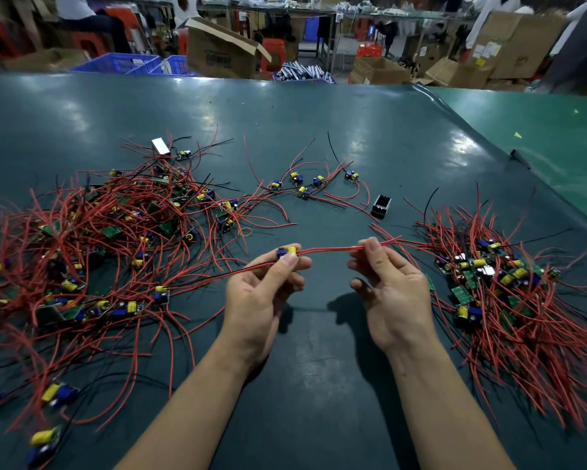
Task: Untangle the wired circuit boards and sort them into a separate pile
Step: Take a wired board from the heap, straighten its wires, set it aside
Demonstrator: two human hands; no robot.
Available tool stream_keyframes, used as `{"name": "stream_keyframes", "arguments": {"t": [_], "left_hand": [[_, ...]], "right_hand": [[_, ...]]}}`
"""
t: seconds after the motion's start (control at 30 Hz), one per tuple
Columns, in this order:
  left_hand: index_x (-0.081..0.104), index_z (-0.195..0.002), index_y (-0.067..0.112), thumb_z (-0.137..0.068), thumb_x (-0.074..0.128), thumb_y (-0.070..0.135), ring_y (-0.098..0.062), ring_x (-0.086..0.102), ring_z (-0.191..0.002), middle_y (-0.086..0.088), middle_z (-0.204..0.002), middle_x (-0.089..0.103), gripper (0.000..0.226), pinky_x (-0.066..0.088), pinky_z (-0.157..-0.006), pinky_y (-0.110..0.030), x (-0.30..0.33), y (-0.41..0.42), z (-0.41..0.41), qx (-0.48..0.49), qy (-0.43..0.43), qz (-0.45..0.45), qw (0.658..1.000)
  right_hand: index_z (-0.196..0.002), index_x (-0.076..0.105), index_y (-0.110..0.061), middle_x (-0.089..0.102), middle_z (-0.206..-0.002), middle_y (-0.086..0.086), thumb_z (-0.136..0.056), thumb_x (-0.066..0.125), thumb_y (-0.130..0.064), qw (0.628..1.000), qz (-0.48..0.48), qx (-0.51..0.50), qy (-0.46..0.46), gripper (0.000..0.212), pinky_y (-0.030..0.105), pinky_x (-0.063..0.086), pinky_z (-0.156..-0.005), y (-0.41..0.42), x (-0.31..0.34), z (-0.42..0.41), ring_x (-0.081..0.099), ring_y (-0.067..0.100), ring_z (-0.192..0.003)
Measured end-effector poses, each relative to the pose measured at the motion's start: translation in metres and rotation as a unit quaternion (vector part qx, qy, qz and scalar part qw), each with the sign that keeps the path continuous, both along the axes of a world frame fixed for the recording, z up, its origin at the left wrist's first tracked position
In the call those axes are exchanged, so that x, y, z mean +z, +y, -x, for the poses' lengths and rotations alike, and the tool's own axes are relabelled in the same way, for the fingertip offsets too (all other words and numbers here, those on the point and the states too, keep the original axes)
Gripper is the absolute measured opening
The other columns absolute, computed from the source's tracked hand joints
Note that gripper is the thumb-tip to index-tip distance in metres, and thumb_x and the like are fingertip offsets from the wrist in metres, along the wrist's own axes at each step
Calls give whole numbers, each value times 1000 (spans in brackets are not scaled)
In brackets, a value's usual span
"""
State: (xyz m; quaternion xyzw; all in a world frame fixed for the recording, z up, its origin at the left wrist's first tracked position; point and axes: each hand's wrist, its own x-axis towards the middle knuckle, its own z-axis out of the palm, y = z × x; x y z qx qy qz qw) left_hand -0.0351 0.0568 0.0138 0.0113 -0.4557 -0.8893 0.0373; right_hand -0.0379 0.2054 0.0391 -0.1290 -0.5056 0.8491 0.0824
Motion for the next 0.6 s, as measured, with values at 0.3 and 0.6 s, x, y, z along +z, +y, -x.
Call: {"name": "stream_keyframes", "arguments": {"t": [0.3,0.6], "left_hand": [[77,-86,10,-81,72,13,-10,54,-56,-10,-75,70,9,49,-64,-19,-5,0,-1,-13,14,49,999],[69,-88,10,-76,66,29,-6,53,-58,1,-72,66,22,48,-58,-18,8,-10,2,53,-21,-42,997]], "right_hand": [[-78,71,-16,73,-72,-2,-94,65,-17,977,-111,-176,51,17,19,42,-41,9,-5,7,58,9,-49],[-71,61,-11,64,-63,1,-94,60,-9,990,-115,-78,-18,23,18,36,-35,15,-9,5,49,9,-39]]}}
